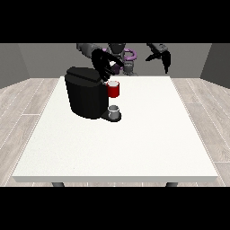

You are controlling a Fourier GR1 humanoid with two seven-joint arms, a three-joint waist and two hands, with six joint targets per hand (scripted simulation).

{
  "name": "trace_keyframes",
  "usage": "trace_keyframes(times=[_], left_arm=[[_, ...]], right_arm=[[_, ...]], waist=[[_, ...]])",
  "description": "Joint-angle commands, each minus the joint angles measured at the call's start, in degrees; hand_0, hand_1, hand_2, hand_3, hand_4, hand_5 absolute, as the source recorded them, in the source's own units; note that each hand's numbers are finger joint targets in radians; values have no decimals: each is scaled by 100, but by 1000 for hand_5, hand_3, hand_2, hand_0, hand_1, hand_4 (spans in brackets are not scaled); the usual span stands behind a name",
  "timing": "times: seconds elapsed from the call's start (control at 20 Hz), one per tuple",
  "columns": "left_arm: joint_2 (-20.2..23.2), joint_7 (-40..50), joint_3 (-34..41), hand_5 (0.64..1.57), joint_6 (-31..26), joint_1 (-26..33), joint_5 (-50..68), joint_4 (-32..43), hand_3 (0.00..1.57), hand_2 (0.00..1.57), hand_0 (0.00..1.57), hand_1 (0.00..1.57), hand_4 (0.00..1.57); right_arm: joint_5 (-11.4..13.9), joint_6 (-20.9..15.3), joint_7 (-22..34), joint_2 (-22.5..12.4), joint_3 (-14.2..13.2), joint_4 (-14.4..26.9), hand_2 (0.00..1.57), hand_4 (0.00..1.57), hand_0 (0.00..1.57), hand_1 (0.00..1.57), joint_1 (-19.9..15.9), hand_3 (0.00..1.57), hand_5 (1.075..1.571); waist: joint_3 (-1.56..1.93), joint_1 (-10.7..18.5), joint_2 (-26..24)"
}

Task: Insert the coffee pod into the coffee machine and close the lid

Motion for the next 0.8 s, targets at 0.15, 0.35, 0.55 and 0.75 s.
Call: trace_keyframes(times=[0.15,0.35,0.55,0.75], left_arm=[[2,-51,-126,1571,-94,-201,-40,15,0,0,0,0,398],[-66,-226,-215,1571,-152,-360,-30,50,0,0,0,0,424],[-2,-214,-190,1571,-240,-581,18,57,0,0,0,0,399],[31,-21,-208,1571,-321,-969,82,-143,0,0,0,0,426]], right_arm=[[66,11,-238,375,327,-545,0,87,0,0,-626,0,1571],[79,57,177,43,194,-929,0,0,0,0,-814,0,1571],[62,128,525,-162,106,-1263,0,0,0,0,-846,0,1571],[87,48,273,-228,16,-1173,0,0,0,0,-1096,0,1571]], waist=[[-156,822,153],[-157,1088,450],[-151,1363,651],[-153,1601,970]])
